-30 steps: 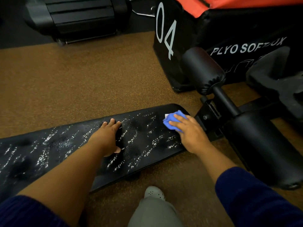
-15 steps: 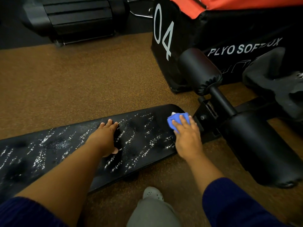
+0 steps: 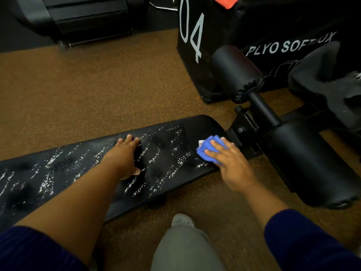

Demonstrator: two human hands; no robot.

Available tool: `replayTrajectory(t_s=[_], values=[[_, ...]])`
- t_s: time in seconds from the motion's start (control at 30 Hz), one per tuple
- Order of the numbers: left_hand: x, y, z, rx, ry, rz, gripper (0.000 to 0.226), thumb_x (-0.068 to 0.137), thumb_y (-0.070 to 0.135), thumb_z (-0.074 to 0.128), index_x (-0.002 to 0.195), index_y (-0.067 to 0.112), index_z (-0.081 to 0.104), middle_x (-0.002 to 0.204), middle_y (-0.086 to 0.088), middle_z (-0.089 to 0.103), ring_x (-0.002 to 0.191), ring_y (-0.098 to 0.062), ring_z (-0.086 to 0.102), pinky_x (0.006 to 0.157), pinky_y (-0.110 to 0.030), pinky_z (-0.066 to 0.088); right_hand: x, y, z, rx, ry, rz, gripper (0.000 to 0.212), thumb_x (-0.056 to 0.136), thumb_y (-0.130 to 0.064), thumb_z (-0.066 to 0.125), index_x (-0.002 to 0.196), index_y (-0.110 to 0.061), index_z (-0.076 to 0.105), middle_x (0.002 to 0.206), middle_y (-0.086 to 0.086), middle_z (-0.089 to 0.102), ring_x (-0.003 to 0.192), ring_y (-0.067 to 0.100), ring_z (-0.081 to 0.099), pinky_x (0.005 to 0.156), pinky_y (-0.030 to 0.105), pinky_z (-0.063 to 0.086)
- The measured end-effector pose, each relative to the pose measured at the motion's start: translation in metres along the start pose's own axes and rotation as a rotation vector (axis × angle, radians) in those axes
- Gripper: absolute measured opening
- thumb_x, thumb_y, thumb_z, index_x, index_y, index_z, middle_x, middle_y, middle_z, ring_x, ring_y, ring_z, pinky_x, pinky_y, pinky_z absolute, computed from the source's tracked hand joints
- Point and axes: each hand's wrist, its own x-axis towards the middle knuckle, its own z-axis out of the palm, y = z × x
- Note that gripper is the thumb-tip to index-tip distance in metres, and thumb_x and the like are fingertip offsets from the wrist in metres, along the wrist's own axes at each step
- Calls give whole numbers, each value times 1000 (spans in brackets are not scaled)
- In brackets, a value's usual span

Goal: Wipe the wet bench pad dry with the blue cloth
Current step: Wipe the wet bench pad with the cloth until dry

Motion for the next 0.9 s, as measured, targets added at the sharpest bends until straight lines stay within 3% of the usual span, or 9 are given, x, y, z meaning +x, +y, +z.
replayTrajectory(t_s=[0.13,0.2,0.3,0.37,0.47,0.63,0.67,0.8,0.9], values=[[1,1,-1,-3,-7,-3,112,76,27,78,153,22,-3,162,0,-9,149,-27,-2,119,-45,19,11,-27,6,11,129,329,41,90,-10,54,130,-21,53,146,4,40,141,28,18,114,48,21],[1,1,-2,1,-4,-2,112,76,27,78,153,22,-3,162,0,-9,149,-27,-2,119,-45,19,-3,-42,17,47,99,231,46,88,-8,57,132,-22,50,147,1,37,142,24,16,116,46,15],[0,0,-1,2,-7,2,112,76,27,78,153,22,-3,161,-1,-9,149,-28,-2,119,-45,18,-30,-11,7,47,24,-39,58,78,5,63,128,-23,53,144,-3,39,139,25,23,113,51,21],[0,1,-1,2,-3,3,112,77,28,78,153,22,-4,161,-1,-9,149,-28,-2,119,-45,18,-23,0,-2,32,56,82,56,80,3,62,128,-25,54,144,-2,41,140,24,21,112,54,24],[0,1,-1,9,-8,3,112,77,28,78,153,22,-4,161,-1,-10,149,-28,-3,119,-45,19,-12,-40,13,41,141,351,46,89,-9,54,133,-22,47,149,1,33,143,25,10,115,50,18],[0,0,-1,5,-7,4,112,77,29,78,153,22,-4,161,-1,-10,149,-28,-3,119,-44,18,-45,-25,20,-32,22,-71,57,82,-3,49,135,-23,44,148,-1,32,142,27,16,114,51,16],[-1,0,-1,5,-7,6,112,77,29,78,153,22,-4,161,-1,-10,149,-28,-3,119,-44,18,-41,-16,12,-67,17,-45,56,82,-3,50,134,-23,46,148,0,35,142,28,17,113,53,19],[-2,1,-2,2,-9,11,111,77,28,77,153,21,-4,162,-2,-9,149,-28,-2,119,-43,17,-3,-21,-12,-47,169,392,41,92,-16,50,134,-18,47,150,7,33,141,28,15,111,51,28],[-3,3,-3,-6,-16,4,111,78,28,77,153,21,-4,162,-1,-9,149,-27,-2,119,-43,17,19,-29,-16,-67,233,342,45,95,-19,45,139,-17,39,153,8,25,141,27,16,114,45,21]])
